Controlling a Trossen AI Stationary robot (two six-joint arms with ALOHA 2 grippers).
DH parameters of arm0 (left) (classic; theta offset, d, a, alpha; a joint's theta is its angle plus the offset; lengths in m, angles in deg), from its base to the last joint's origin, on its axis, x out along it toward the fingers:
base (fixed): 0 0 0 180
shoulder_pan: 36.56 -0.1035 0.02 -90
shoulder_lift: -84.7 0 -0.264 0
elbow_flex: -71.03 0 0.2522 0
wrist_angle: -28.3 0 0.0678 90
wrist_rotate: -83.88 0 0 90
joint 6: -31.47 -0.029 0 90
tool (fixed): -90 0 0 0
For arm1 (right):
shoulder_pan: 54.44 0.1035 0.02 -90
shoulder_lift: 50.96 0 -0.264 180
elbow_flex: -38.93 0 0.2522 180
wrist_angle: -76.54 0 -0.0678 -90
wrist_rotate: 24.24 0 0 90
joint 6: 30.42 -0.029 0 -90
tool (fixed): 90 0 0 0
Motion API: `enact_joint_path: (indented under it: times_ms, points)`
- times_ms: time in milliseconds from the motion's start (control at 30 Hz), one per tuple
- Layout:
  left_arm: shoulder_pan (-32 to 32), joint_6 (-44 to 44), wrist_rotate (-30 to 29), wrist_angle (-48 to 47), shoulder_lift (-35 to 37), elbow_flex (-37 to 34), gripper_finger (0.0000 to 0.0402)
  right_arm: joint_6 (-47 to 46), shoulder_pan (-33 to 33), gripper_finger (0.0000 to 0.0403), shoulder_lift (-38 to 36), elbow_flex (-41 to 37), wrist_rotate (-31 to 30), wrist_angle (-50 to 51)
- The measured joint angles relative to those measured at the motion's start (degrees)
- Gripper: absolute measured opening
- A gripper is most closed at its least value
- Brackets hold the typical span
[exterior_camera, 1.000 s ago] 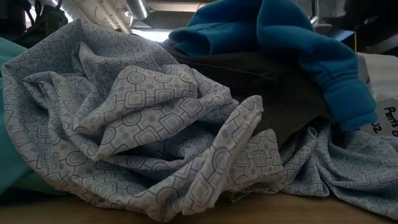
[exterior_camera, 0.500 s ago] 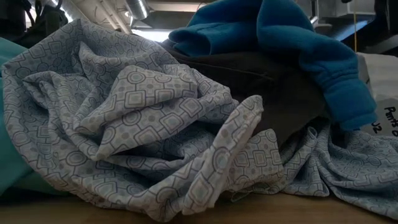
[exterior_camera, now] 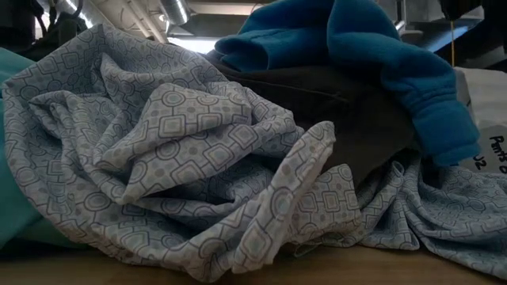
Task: Sort clothes
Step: Put the white shirt into the right laundry organizer
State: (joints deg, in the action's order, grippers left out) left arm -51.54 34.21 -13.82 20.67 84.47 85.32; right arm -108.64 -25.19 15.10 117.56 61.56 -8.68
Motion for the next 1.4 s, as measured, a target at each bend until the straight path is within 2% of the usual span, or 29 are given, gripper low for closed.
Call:
enact_joint_path:
  times_ms: [133, 267, 533, 867, 1133, 1400]
  points:
    - [0.0, 1.62, 0.02, -1.95, -0.02, -0.02, 0.0006, -1.0, 0.0, 0.0326, 2.17, -0.58, -0.89, -1.95]
    - [0.0, 1.75, 0.02, -2.63, -0.02, -0.02, 0.0006, -0.35, -0.02, 0.0331, 5.11, -2.89, -0.65, -2.11]
    - [0.0, 1.57, 0.02, -2.49, -0.02, -0.02, 0.0006, 0.48, 0.0, 0.0317, 8.89, -9.65, 0.92, -5.36]
    - [0.0, 1.73, 0.02, -2.46, 0.0, -0.02, 0.0006, 0.55, -0.02, 0.0295, 8.9, -22.86, -0.04, -22.07]
    - [0.0, 1.75, 0.02, -2.49, 0.0, -0.02, 0.0006, 0.35, 0.03, 0.0246, 8.51, -33.54, -0.93, -35.73]
    - [0.0, 1.75, 0.02, -2.49, -0.02, -0.02, 0.0006, -0.82, 0.07, 0.0168, 8.4, -35.39, -2.6, -38.29]
